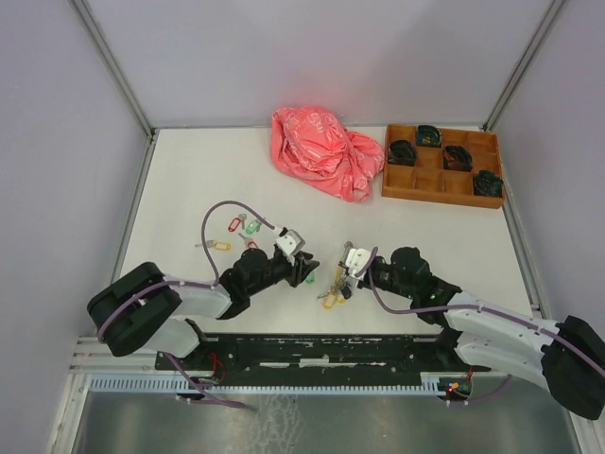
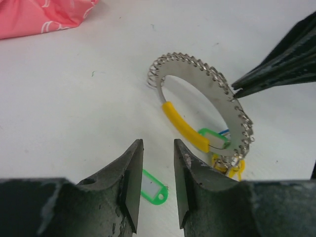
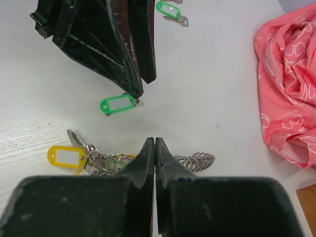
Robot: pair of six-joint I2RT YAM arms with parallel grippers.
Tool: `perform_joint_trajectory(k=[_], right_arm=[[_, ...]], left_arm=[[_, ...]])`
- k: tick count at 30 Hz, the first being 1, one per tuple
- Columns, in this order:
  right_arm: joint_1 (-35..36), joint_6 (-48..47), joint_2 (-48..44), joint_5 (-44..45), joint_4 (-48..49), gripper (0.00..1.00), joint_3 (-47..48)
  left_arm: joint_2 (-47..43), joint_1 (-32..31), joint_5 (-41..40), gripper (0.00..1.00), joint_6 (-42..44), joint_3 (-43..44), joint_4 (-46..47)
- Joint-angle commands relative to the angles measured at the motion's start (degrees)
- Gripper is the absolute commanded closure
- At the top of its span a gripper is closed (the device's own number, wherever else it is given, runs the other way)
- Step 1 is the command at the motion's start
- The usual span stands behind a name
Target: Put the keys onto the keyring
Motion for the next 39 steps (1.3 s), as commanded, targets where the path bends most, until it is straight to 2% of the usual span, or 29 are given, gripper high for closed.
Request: perform_joint_trajectory(k=[1, 7, 10, 24, 39], right_arm=[[-0.4, 3.6, 1.4, -0.9, 10.3, 0.99, -1.1], [-0.7, 4.5, 3.0, -2.2, 13.0, 0.99, -1.5], [-0.8, 5.0, 3.7, -3.1, 14.0, 0.99, -1.5], [-1.1, 4.2, 4.5, -8.4, 13.4, 0.99, -0.7], [-1.1, 3.8, 4.4, -10.1, 12.5, 0.99, 0.3]], left_arm=[[4.3, 1.1, 9.7, 0.61, 2.4, -3.8, 24.8], [13.6, 3.6, 19.8, 0.60, -0.7, -5.0, 42.7], [17.4, 4.5, 24.5, 0.60, -1.5, -4.1, 48.1], [21.7, 7.2, 36.4, 0.62, 1.5, -0.2, 48.7], [24.6, 7.2, 40.4, 0.67, -1.8, 2.7, 49.4]])
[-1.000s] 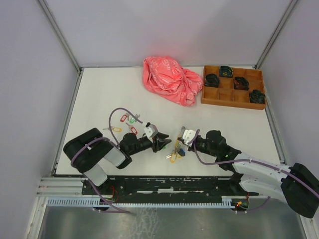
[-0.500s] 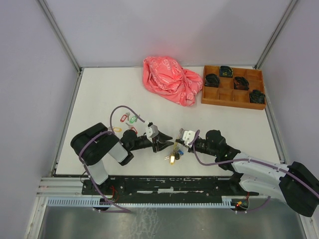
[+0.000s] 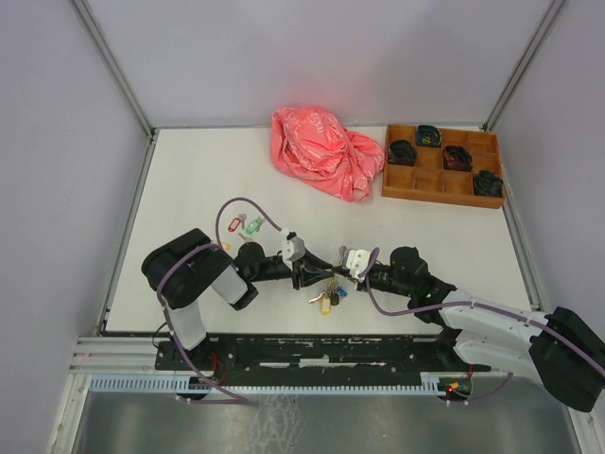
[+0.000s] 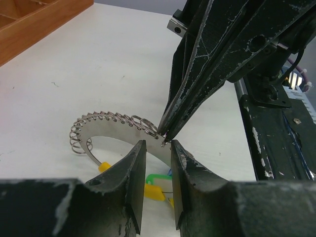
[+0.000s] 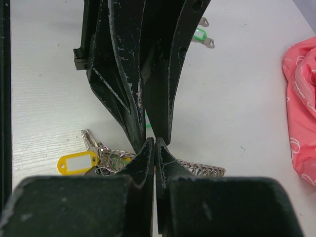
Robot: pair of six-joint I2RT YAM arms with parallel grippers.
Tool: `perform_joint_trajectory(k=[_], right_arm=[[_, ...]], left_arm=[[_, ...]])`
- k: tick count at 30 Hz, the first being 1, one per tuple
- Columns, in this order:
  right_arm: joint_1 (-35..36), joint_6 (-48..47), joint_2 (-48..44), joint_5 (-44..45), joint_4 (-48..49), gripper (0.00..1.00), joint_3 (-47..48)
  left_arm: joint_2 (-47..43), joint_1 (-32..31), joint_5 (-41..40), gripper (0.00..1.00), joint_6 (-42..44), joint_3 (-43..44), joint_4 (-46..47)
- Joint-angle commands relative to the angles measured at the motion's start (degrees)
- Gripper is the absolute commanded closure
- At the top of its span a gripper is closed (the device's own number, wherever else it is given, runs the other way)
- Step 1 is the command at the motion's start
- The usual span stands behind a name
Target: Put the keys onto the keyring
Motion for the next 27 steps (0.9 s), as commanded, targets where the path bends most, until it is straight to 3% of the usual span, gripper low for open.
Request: perform_joint_trajectory(k=[1, 6, 12, 21, 27], right_arm=[[-0.2, 0.0, -0.2, -1.7, 3.6, 0.99, 2.1], [-0.2, 0.0, -0.2, -1.9, 3.6, 0.99, 2.3], [-0.2, 0.1, -0.6, -1.7, 2.2, 0.99, 2.4], [-0.2, -0.6, -3.1, -1.3, -6.9, 0.99, 5.0], [-0.2, -0.5, -4.4, 0.1, -13.6, 0.84, 7.4]], left_arm=[[0.8, 0.2, 2.8, 0.68, -1.4, 1.6, 10.5], [2.1, 0.2, 3.7, 0.75, -2.8, 1.9, 11.4], [1.3, 0.2, 4.0, 0.97, -2.9, 1.7, 12.0], [-0.1, 0.3, 1.1, 0.97, -2.5, 0.1, 11.8], [-3.1, 0.3, -2.5, 0.97, 0.7, -0.4, 6.3]])
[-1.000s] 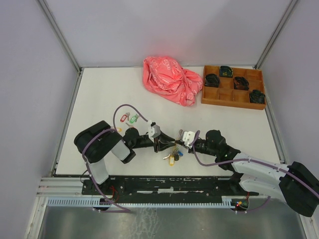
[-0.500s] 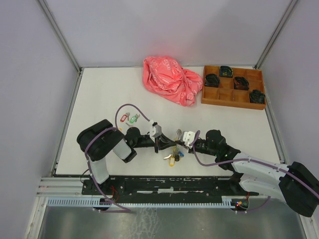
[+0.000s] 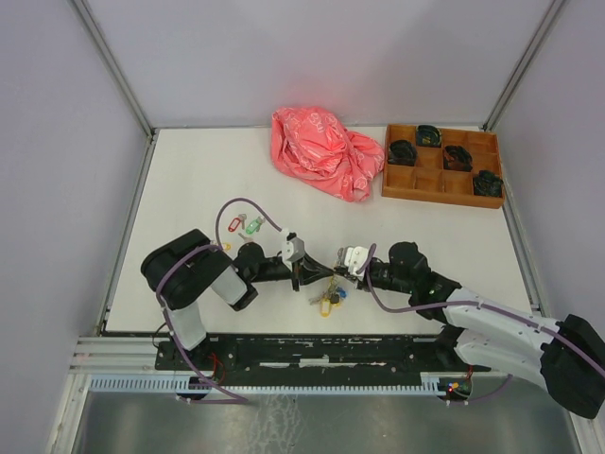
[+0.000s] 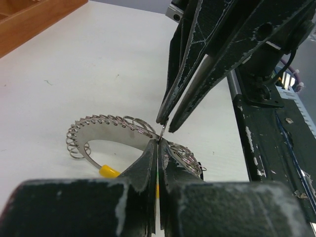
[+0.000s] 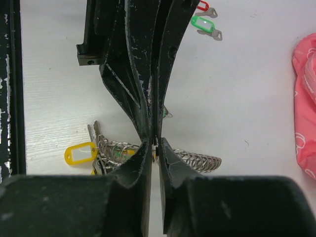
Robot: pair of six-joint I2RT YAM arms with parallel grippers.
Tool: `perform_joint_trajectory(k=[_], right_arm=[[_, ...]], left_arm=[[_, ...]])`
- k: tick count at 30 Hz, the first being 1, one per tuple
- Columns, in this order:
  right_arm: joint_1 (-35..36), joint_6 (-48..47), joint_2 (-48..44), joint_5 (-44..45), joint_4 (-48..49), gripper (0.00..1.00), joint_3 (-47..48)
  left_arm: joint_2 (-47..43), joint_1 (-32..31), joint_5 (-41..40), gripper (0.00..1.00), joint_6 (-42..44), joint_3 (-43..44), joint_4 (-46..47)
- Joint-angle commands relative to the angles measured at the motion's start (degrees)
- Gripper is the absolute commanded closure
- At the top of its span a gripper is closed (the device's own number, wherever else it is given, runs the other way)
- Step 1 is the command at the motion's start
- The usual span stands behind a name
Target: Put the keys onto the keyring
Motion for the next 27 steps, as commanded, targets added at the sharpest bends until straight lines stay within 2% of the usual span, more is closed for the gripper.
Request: perform_joint_trajectory(k=[1, 6, 12, 20, 27], right_arm=[[-0.1, -0.4, -2.3, 1.1, -5.4, 0.81, 4.6], [-0.1, -1.0, -3.0, 1.5, -14.1, 0.71, 8.0], [-0.2, -1.7, -2.2, 3.1, -19.3, 0.67, 10.9], [-1.4, -2.5, 1.4, 1.8, -19.6, 0.66, 13.9], [-3.1, -2.7, 6.2, -1.2, -17.2, 0.69, 15.0]], left_arm=[[-3.9, 0.4, -4.1, 0.97, 2.7, -0.5, 4.6], [-4.9, 0.4, -5.5, 0.97, 4.3, -0.4, 1.5], [-6.7, 0.3, -7.3, 0.97, 6.2, -0.3, -2.2], [-10.2, -0.9, -10.1, 0.97, 11.3, 0.1, -10.8], [-11.0, -1.6, -10.9, 0.97, 13.0, 0.3, -12.8]])
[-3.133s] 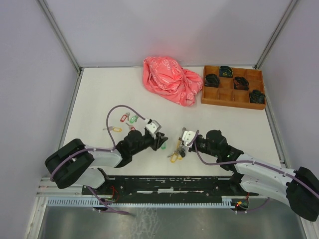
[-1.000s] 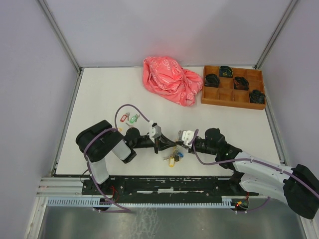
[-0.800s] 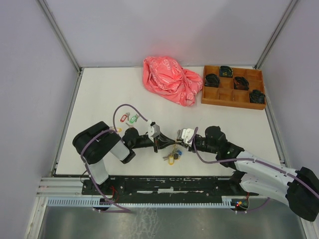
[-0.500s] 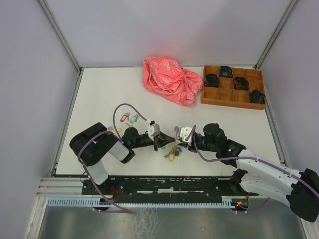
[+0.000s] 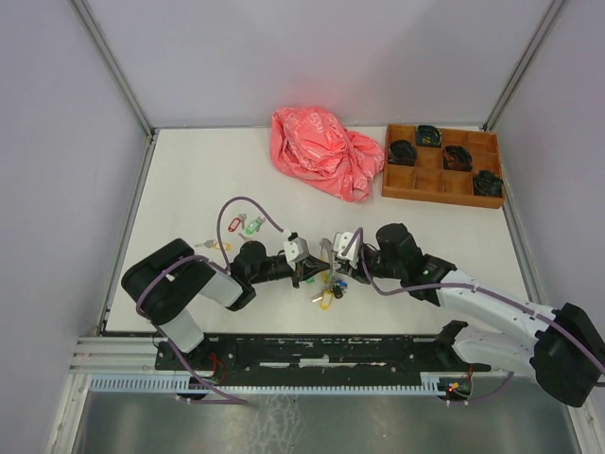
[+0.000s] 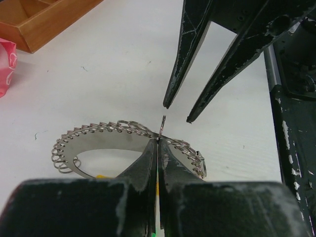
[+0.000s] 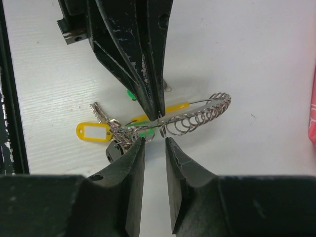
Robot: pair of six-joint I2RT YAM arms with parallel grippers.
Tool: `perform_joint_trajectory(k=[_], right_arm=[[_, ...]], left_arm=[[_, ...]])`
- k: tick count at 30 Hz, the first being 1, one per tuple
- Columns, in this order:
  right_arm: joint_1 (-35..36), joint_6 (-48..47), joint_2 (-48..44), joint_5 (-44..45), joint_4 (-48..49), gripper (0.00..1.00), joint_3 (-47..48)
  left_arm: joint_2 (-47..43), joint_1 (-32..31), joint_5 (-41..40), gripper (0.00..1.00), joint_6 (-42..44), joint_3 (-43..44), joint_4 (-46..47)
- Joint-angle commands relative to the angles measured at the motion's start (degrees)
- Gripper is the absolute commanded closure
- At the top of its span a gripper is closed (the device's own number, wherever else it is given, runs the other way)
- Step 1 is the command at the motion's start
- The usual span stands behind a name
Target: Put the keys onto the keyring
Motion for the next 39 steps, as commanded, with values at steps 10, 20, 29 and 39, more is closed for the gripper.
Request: perform_joint_trajectory(k=[10, 20, 29, 39], right_arm=[[-2.5, -2.1, 5.2, -4.8, 4.2, 0.73, 3.6], [-2.6, -3.7, 8.6, -6.1, 3.9, 0.80, 4.8], [-2.7, -4.5, 9.6, -7.2, 2.7, 0.87, 5.5], [-2.6, -7.1, 9.9, -6.3, -1.3, 0.88, 6.1]], left_arm=[[-3.6, -1.3, -2.2, 0.97, 6.3, 1.8, -3.3], [-5.3, -2.0, -3.2, 0.97, 8.2, 2.7, -7.5], [-5.7, -2.4, -3.6, 0.97, 8.5, 3.0, -8.5], [-6.6, -2.9, -4.4, 0.97, 9.4, 3.3, -10.4]])
